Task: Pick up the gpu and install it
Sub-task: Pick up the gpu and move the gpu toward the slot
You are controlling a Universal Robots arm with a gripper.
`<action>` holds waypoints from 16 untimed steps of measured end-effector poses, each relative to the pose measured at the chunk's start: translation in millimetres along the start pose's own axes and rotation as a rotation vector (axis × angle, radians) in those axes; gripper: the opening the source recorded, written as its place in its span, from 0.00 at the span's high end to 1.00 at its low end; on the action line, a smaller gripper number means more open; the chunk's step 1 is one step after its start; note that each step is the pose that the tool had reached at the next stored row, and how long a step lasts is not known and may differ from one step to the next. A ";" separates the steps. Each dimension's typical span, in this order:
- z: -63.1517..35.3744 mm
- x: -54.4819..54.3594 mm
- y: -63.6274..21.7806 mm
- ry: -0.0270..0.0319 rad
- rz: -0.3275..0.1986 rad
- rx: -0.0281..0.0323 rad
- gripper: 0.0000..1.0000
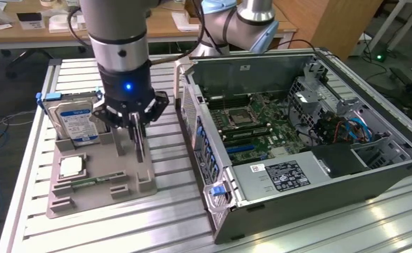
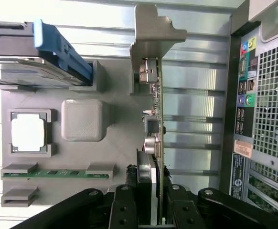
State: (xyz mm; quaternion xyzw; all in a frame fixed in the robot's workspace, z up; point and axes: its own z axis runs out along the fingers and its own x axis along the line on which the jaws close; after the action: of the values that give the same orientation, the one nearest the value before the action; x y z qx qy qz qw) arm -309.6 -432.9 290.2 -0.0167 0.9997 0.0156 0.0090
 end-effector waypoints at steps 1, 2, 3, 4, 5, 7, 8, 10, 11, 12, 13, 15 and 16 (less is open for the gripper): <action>-4.6 -0.1 0.1 0.0001 0.000 0.0001 0.72; -9.3 -0.2 0.3 0.0001 0.000 0.0001 0.72; -13.8 -0.2 0.4 0.0000 0.000 0.0000 0.72; -18.3 -0.3 0.6 0.0000 0.000 0.0000 0.72; -22.8 -0.4 0.7 0.0001 0.000 0.0000 0.72; -31.8 -0.6 1.0 0.0002 0.000 0.0000 0.72; -36.2 -0.6 1.1 0.0001 0.000 0.0000 0.72; -45.7 -0.8 1.4 0.0000 0.000 -0.0001 0.72; -50.1 -0.9 1.6 0.0000 0.000 -0.0001 0.72; -54.6 -1.0 1.7 0.0000 0.000 -0.0002 0.72; -59.1 -1.1 1.8 0.0000 0.000 -0.0002 0.72; -68.4 -1.2 2.1 0.0001 0.000 -0.0002 0.72; -72.9 -1.3 2.3 0.0000 0.000 -0.0003 0.72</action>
State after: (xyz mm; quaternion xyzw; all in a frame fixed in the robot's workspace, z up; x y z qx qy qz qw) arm -309.7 -432.8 363.1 -0.0167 0.9997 0.0158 0.0089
